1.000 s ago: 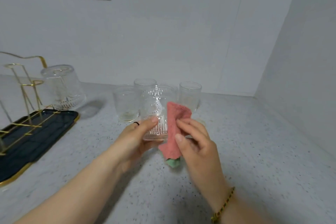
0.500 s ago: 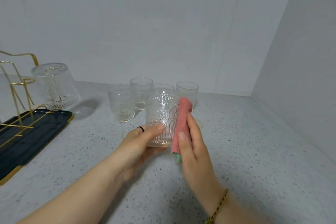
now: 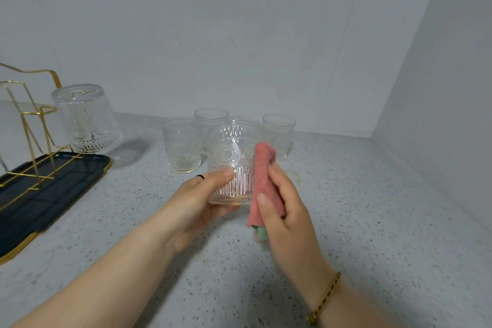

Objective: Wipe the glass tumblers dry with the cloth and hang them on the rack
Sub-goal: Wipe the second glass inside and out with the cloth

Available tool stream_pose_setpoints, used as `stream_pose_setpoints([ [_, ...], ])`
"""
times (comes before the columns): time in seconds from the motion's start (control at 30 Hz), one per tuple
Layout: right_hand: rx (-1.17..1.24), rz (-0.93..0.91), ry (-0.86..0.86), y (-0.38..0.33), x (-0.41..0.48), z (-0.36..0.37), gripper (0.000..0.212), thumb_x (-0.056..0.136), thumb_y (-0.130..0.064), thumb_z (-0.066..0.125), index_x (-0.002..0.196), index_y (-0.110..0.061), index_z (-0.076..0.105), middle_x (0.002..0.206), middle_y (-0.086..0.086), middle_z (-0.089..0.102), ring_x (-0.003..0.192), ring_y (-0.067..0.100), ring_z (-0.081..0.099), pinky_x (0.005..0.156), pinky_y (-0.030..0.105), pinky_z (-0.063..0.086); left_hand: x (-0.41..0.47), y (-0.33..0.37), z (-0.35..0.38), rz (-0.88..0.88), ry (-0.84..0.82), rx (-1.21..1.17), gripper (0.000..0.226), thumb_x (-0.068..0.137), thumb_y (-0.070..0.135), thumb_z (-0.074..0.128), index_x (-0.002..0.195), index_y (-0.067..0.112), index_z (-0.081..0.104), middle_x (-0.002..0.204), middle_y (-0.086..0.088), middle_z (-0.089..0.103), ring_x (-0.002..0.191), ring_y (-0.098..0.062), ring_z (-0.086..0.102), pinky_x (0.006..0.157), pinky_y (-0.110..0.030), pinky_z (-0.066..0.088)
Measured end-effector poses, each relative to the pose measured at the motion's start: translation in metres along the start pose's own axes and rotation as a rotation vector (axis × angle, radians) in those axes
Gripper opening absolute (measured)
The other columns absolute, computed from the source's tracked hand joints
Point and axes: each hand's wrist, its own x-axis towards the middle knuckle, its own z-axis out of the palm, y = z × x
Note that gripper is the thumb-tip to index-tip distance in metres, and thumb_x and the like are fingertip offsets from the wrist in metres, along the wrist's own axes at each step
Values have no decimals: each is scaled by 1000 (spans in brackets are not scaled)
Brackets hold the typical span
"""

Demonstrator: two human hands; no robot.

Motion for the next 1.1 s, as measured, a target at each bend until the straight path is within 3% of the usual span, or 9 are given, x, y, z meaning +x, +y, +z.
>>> stream_pose_setpoints([
  [0.07,-75,-98,64,-3,2,0,41,80,-45,39,114,-60,24,140,-27,21,124,-12,32,101,11,32,-2,-2,1,-18,-50,107,43,56,27,75,92,4,66,87,-10,71,78,-18,66,72,-25,56],
  [0.17,-84,-107,129,-5,6,-10,40,82,-46,36,118,-53,23,140,-25,22,124,-20,23,98,0,24,-7,-6,6,-37,-125,162,33,61,23,75,88,5,67,82,-6,74,75,-15,69,67,-22,57],
  [0.27,114,54,83,-3,7,-16,30,93,-31,40,122,-35,39,106,-5,59,78,-1,59,63,13,50,-7,-6,8,-16,-138,113,34,65,24,73,92,5,66,87,-8,74,77,-14,70,70,-22,57],
  [0.37,119,92,16,-3,4,-10,27,93,-20,38,118,-26,47,69,-2,59,46,6,48,41,18,42,-4,-2,5,27,-50,15,35,55,32,62,82,10,69,79,-4,74,71,-11,69,67,-20,57],
  [0.47,72,47,-13,0,2,-3,29,90,-22,49,111,-40,40,100,-6,61,75,0,61,63,21,53,-1,0,-2,64,30,85,47,50,41,73,87,12,70,92,-5,71,84,-15,67,69,-22,56],
  [0.6,-117,-104,76,-2,3,-4,36,79,-38,47,109,-52,33,134,-29,24,121,-21,26,96,4,33,-3,-2,0,26,-5,229,59,45,39,75,96,9,65,99,-8,70,97,-23,64,86,-33,52],
  [0.7,-96,-82,143,-5,8,-14,37,77,-48,39,113,-52,31,132,-22,36,112,-11,41,89,4,38,-4,-7,3,24,-67,297,65,43,44,76,98,10,65,100,-7,71,98,-22,65,89,-34,51],
  [0.87,176,131,46,-11,5,-14,26,92,-29,37,115,-35,45,73,8,59,49,13,52,41,23,44,-2,-5,-1,18,-153,79,57,49,40,68,95,8,67,95,-9,72,87,-18,68,77,-24,56],
  [1.1,221,155,58,-7,4,-8,29,92,-20,41,113,-39,43,83,14,60,54,18,50,43,23,44,2,-5,-7,-2,-104,207,69,61,56,69,112,10,62,110,-7,69,105,-22,64,96,-34,45],
])
